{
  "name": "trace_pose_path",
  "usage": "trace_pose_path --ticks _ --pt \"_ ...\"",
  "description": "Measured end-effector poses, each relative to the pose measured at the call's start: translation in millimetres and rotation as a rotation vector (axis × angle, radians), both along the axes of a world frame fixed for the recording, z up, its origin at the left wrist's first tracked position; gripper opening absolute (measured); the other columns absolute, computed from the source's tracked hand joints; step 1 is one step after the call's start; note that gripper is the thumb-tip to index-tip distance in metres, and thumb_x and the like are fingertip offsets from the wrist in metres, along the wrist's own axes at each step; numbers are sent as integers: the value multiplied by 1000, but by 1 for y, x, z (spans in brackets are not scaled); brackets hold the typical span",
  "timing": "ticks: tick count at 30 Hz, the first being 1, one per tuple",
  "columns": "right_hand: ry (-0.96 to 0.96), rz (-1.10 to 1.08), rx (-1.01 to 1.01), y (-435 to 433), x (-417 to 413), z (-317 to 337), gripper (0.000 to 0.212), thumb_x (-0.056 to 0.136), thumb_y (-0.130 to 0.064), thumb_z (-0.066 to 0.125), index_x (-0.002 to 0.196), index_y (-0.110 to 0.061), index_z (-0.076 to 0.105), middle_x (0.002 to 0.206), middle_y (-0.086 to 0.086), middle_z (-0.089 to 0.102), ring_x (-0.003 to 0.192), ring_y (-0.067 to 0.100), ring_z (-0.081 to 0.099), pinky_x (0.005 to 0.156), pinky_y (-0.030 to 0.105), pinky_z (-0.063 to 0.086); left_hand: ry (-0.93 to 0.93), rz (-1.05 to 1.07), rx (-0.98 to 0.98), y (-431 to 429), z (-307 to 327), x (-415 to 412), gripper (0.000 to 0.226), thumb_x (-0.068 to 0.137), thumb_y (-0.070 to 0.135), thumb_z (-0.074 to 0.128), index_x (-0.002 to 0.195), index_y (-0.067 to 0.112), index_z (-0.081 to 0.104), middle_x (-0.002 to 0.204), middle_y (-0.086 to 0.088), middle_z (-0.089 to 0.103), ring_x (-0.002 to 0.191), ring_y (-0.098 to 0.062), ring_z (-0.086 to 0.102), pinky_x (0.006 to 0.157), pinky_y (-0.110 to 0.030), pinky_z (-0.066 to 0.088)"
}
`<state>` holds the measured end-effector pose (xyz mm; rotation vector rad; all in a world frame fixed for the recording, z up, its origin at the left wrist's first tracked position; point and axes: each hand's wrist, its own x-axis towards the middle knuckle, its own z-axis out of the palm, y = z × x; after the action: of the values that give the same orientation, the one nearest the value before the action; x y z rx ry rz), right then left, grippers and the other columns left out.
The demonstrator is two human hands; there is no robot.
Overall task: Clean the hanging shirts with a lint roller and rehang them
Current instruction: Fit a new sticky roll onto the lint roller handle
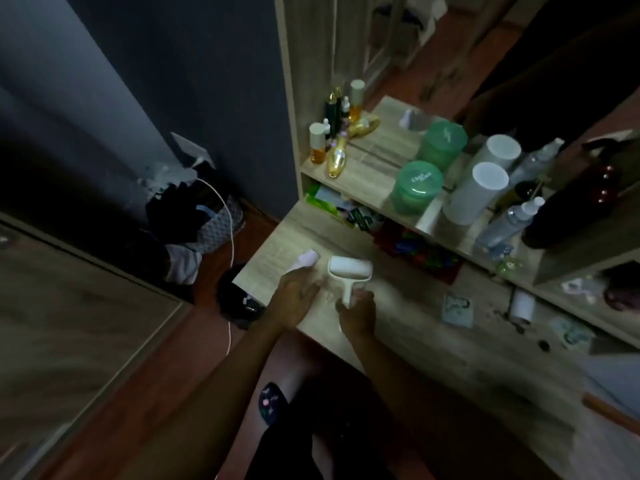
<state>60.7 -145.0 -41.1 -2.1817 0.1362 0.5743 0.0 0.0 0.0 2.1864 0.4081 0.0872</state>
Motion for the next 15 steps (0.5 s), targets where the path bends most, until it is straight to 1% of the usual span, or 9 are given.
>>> trace_pose_path --ticks 1,2,4,5,8,10,12,13,15 --pt "-4 -11 -11 3 1 -3 55 76 -15 81 120 2 52 118 19 63 109 35 62 87 37 50 0 -3 9 2 -5 0 58 98 42 47 145 9 45 154 -6 42 143 -14 37 120 -33 27" --pt "-9 -32 -27 4 2 -3 55 76 -15 81 120 2 51 118 20 63 109 35 62 87 38 50 20 -2 24 6 -6 0 57 98 43 47 145 9 46 152 -6 45 141 -16 40 118 -35 30" --pt "25 -51 -65 8 3 -3 53 77 -14 80 119 3 51 118 21 64 108 35 62 86 37 49 123 7 21 7 -6 -5 59 98 50 46 142 11 50 144 -7 53 134 -20 48 112 -41 38" --pt "34 -44 -67 9 5 -6 51 79 -13 78 119 4 53 118 21 64 109 35 62 86 36 48 155 27 13 7 -4 -7 61 96 53 45 139 10 53 140 -7 56 130 -20 51 109 -42 40" --pt "69 10 -54 10 15 -13 39 85 -7 70 120 6 60 118 22 65 110 35 61 85 29 43 164 64 -8 4 9 -9 63 92 54 44 130 5 59 130 -11 62 122 -23 57 106 -37 43" --pt "121 -22 -22 9 19 -14 37 87 -9 66 121 4 60 117 20 66 110 34 62 85 27 44 173 79 -31 3 17 -7 54 95 45 51 130 4 58 129 -8 62 120 -21 57 103 -31 42" --pt "161 -31 18 5 20 -7 36 88 -9 62 123 0 57 115 17 65 106 32 63 82 30 48 159 108 -44 4 25 -7 44 98 29 57 135 4 54 132 -3 57 122 -16 52 103 -24 37" --pt "169 4 32 1 19 1 36 88 -9 60 123 -1 56 112 15 65 102 29 63 78 28 48 143 135 -46 5 28 -8 43 98 24 59 136 5 53 133 -4 56 122 -15 51 101 -22 36" --pt "168 128 46 -9 18 20 30 90 -9 57 120 -5 56 105 7 63 87 19 61 64 22 43 93 177 -58 8 32 -10 41 97 19 60 135 5 54 133 -8 57 119 -16 52 96 -19 36"
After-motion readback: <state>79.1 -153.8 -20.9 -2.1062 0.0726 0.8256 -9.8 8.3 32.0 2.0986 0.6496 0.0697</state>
